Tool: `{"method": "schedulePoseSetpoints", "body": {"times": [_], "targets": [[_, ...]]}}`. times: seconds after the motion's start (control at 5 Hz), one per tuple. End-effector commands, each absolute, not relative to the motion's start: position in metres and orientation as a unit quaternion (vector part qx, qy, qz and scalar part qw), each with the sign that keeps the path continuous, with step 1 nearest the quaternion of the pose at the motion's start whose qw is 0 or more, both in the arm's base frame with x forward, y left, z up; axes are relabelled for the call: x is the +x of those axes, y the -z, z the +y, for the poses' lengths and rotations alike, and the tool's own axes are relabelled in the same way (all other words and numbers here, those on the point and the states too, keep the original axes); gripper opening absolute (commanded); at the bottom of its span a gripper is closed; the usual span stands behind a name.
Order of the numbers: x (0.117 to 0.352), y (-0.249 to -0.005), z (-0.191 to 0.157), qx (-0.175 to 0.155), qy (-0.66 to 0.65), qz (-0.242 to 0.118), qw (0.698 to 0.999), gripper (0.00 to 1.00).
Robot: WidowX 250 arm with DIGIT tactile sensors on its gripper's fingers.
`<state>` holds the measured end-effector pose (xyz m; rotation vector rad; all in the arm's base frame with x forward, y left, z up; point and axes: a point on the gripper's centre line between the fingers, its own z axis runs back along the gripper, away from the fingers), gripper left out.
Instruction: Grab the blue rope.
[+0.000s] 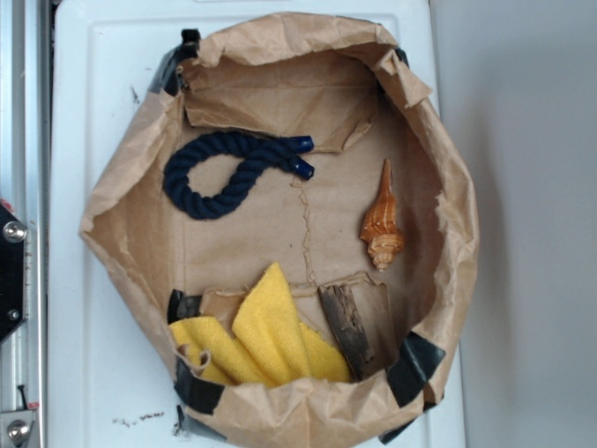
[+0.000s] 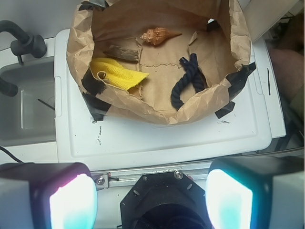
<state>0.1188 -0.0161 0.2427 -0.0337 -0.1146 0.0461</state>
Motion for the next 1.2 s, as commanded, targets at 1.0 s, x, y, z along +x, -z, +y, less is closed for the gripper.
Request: {"method": "schedulePoseSetpoints", "body": {"times": [1.0], "targets": [[0.26,-0.123,0.039,-0.024,-0.062,-0.065,0.996,1.0]]}}
